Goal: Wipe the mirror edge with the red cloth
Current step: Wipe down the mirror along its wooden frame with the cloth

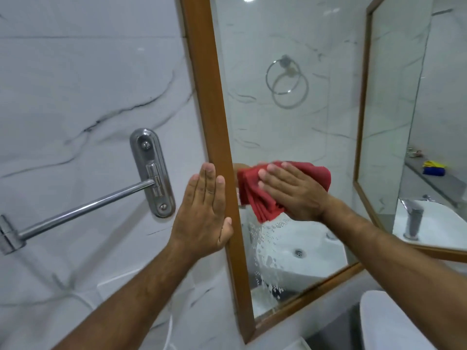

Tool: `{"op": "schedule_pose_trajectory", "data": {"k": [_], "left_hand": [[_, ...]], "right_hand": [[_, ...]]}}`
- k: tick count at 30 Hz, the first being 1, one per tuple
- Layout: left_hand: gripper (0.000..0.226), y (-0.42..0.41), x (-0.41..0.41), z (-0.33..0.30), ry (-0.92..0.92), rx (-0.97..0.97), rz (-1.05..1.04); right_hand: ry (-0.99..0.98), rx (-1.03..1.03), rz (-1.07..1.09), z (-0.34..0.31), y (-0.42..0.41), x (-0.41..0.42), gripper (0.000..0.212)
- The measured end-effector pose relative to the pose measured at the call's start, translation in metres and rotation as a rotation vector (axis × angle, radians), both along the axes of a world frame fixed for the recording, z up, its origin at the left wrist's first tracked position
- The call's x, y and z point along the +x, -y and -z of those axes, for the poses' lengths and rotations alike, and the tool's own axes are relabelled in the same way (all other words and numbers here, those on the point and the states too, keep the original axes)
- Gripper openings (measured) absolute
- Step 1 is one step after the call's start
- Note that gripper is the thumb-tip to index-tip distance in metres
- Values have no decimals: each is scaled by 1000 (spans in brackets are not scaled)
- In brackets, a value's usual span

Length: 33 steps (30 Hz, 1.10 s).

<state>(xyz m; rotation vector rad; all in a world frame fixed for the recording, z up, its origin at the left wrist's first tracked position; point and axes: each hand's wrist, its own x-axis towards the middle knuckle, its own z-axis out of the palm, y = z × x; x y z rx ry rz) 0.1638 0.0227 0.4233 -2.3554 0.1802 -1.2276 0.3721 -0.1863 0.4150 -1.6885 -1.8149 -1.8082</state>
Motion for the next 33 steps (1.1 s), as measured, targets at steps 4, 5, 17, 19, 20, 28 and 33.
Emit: {"op": "schedule_pose_trajectory", "data": {"k": [4, 5, 17, 19, 20, 28, 33], "left_hand": [[95, -2, 3, 18, 18, 13, -28], [95, -4, 4, 22, 20, 19, -33], [89, 8, 3, 51, -6, -75, -59], [87, 12, 4, 64, 19, -102, -62], [87, 14, 6, 70, 33, -121, -56], [84, 22, 23, 111, 64, -211, -66], [87, 23, 20, 116, 31, -224, -41]], "right_hand": [[-419, 447, -26, 12, -45, -39, 70], [-511, 552, -55, 19, -59, -47, 73], [105, -374, 78, 122, 32, 23, 71], [-150, -72, 89, 129, 22, 14, 64], [-295, 116, 109, 138, 7, 2, 66], [-627, 342, 70, 256, -60, -70, 74], [-282, -405, 87, 286, 7, -40, 76]]}}
